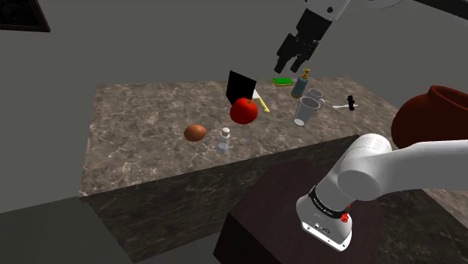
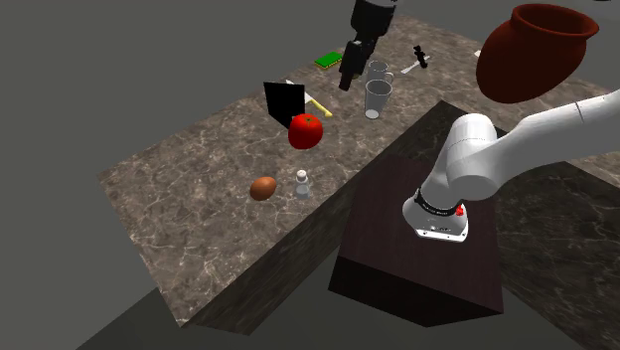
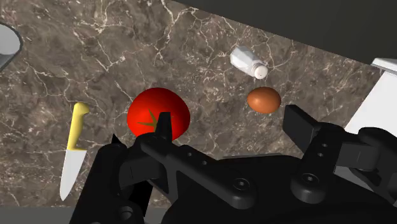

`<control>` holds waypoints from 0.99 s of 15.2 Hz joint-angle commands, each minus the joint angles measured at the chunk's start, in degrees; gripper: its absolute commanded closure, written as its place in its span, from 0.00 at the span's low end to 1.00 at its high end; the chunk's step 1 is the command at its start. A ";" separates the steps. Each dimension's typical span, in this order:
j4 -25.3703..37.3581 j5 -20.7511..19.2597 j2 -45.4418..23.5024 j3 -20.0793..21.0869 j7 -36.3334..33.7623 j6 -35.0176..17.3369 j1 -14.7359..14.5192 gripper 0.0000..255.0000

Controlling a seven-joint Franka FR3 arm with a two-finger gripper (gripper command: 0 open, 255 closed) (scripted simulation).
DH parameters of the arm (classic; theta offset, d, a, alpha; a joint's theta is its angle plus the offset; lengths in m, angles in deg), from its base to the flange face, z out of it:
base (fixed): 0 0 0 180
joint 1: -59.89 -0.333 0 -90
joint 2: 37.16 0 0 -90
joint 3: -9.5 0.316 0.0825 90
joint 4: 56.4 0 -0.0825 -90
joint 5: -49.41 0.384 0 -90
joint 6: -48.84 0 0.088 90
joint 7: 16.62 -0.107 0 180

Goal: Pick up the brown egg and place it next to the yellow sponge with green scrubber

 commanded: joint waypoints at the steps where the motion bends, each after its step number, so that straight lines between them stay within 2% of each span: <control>1: 0.00 0.00 0.00 0.00 0.00 0.00 0.00 0.00; 8: -5.80 0.66 -7.64 -1.19 11.68 -13.98 -5.15 0.00; 15: -7.99 2.43 -18.31 -2.14 23.71 -27.16 -10.62 0.00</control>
